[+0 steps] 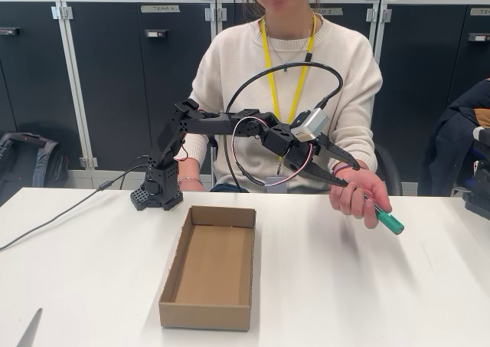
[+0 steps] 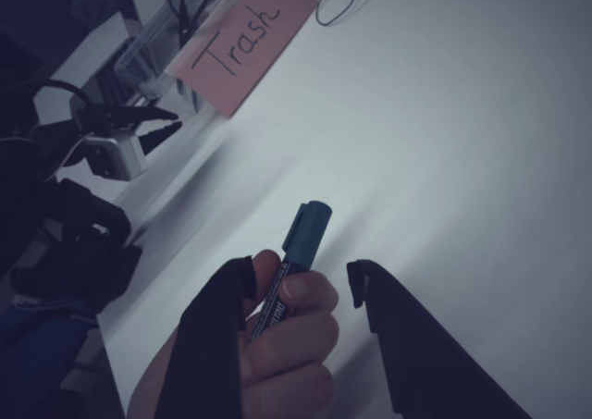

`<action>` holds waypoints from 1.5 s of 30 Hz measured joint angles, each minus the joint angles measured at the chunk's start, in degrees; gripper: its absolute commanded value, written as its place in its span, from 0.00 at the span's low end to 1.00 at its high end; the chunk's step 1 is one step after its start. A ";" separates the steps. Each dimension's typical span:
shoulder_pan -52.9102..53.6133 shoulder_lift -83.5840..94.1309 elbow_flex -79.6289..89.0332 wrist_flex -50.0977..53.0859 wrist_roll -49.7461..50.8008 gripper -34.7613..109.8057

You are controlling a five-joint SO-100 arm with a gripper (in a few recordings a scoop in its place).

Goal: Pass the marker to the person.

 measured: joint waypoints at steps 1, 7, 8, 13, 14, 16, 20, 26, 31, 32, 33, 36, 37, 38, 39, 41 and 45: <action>0.00 0.00 0.00 0.00 0.00 0.39; 0.00 0.00 0.00 -0.09 0.00 0.39; 0.00 0.00 0.00 -0.09 0.00 0.39; 0.00 0.00 0.00 -0.09 0.00 0.39; 0.00 0.00 0.00 -0.09 0.00 0.39; 0.00 0.00 0.00 -0.09 0.00 0.39; 0.00 0.00 0.00 -0.09 0.00 0.39; 0.35 0.00 0.44 -0.09 0.00 0.39; 0.53 0.09 0.53 -0.09 0.00 0.39; 0.53 0.09 0.53 -0.09 0.00 0.39; 0.53 0.09 0.53 -0.09 0.00 0.39; 0.53 0.09 0.62 -0.09 0.00 0.40; 0.53 0.09 0.88 -0.18 0.00 0.40; 0.53 0.09 0.97 -0.18 0.00 0.40; 0.53 0.09 1.05 -0.18 0.00 0.40; 0.53 0.09 1.05 -0.26 0.00 0.40; 0.53 0.44 1.32 -0.26 0.00 0.40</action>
